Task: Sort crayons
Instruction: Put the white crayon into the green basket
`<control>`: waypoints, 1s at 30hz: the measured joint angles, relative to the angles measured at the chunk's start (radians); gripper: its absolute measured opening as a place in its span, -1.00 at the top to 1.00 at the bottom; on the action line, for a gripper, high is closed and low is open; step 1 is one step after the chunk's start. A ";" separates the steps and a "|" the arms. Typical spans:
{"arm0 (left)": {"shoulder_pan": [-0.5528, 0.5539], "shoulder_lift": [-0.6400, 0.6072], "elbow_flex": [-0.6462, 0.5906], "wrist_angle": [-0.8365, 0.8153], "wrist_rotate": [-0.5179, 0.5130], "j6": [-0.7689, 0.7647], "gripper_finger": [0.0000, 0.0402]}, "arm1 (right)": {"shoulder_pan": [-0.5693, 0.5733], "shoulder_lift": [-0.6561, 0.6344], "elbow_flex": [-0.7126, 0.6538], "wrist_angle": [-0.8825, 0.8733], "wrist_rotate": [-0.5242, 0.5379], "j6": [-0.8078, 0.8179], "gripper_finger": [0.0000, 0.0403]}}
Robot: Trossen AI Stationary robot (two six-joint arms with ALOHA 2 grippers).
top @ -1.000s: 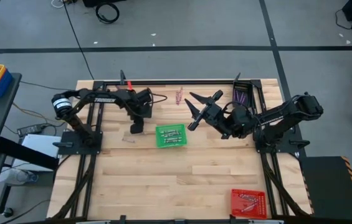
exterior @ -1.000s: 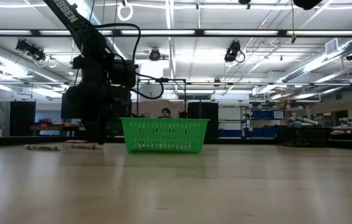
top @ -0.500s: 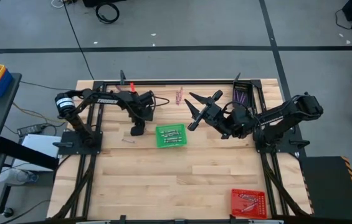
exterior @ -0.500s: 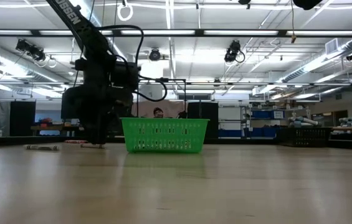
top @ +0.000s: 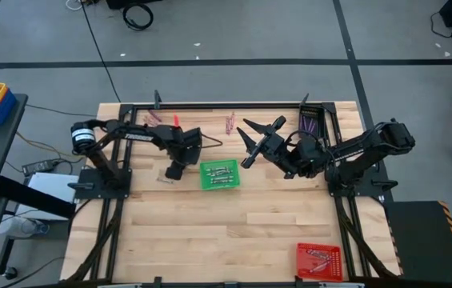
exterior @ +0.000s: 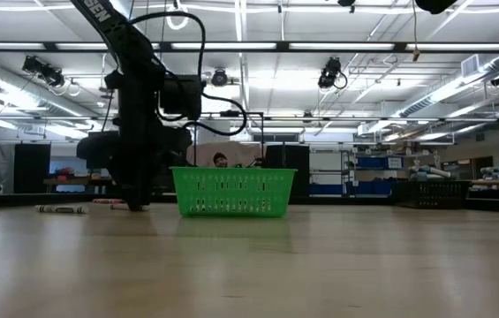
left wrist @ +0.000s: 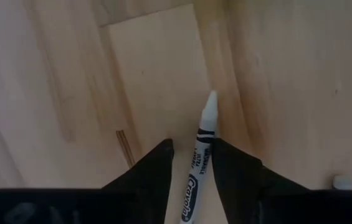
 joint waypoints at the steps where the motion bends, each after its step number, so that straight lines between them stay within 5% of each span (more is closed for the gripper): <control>1: -0.016 0.000 0.000 0.001 -0.020 0.000 0.37 | 0.000 0.000 0.000 0.000 0.000 0.000 0.27; 9: -0.087 0.000 -0.001 0.025 -0.100 -0.088 0.42 | 0.000 0.000 0.000 0.000 0.000 0.000 0.27; 21: -0.117 -0.008 -0.002 0.019 -0.117 -0.202 0.89 | 0.000 0.000 0.000 0.000 0.000 -0.001 0.27; 30: -0.244 -0.226 0.081 -0.090 -0.102 -0.410 0.85 | 0.000 0.000 0.000 -0.002 0.007 -0.017 0.27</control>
